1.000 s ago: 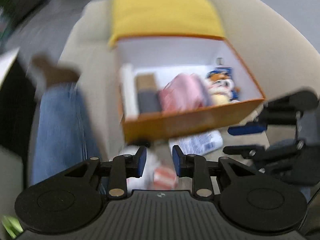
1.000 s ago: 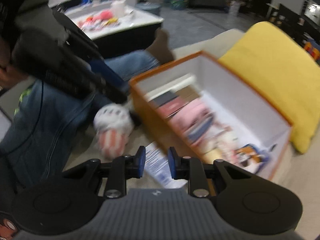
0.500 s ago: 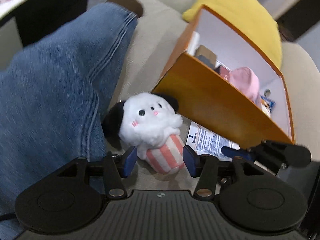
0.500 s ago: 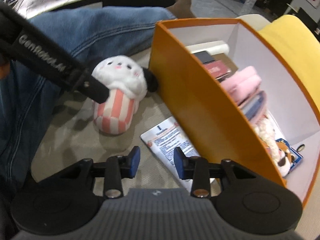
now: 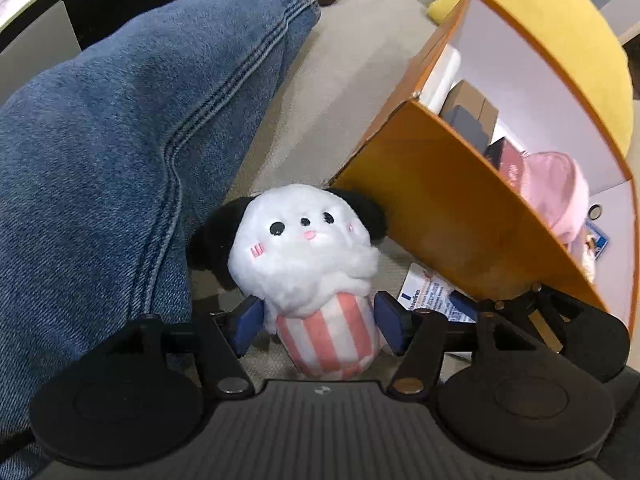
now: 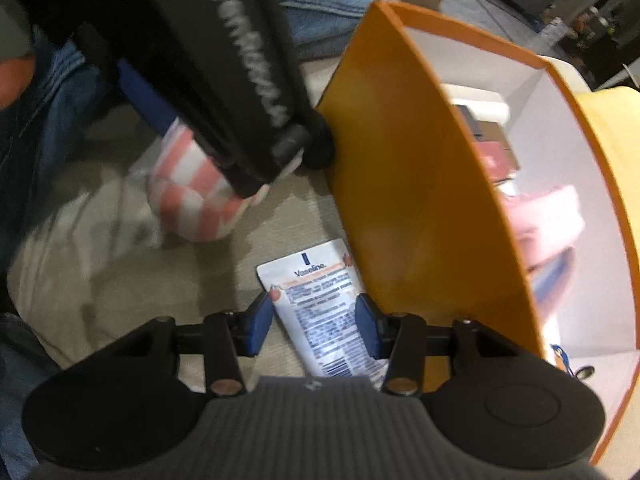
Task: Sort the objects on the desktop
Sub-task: 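Grasp the white dog plush in striped cup with the left gripper while the right grasps the white tube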
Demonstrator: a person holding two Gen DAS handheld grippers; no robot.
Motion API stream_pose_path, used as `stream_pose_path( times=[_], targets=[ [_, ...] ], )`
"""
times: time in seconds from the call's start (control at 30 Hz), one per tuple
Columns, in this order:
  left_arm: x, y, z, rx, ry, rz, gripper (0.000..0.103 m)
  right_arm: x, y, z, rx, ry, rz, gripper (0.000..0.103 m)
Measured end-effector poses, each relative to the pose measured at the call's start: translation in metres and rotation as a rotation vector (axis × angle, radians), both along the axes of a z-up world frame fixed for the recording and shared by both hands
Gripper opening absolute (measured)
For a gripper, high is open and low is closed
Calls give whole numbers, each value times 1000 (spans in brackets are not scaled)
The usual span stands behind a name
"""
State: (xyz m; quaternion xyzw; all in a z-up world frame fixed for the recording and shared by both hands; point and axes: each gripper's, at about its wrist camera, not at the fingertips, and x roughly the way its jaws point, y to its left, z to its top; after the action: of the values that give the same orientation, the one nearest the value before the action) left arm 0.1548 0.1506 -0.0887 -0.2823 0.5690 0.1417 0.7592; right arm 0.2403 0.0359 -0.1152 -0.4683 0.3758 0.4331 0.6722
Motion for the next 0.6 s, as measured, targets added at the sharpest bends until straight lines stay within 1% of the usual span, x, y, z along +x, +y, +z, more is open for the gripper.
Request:
stream_pose_path(
  times=[0.1,0.2,0.33,0.37,0.4,0.47,0.5,0.6],
  targets=[
    [2,2,-5,0,17,-12,72,-5,6,-8,-22,-38,47,51],
    [-1,5,-7,-6,14,-30,71,-8,11,-15,-42,-79,75,52],
    [-5,6,-5,-10,-3,-61,69,-10,13,-19,-62,-105,77,53],
    [-7,6,-3,-10,-8,-67,68,-10,13,-19,-63,-116,74,47],
    [-10,2,-6,-11,-14,-72,67,-12,13,-19,-67,-128,73,39],
    [-14,2,-4,-14,-24,-81,67,-16,13,-20,-69,-143,73,30],
    [-16,2,-3,-15,-29,-85,66,-18,13,-20,-66,-153,71,27],
    [-24,1,1,-21,-47,-104,66,-22,10,-16,-46,-176,49,20]
  ],
)
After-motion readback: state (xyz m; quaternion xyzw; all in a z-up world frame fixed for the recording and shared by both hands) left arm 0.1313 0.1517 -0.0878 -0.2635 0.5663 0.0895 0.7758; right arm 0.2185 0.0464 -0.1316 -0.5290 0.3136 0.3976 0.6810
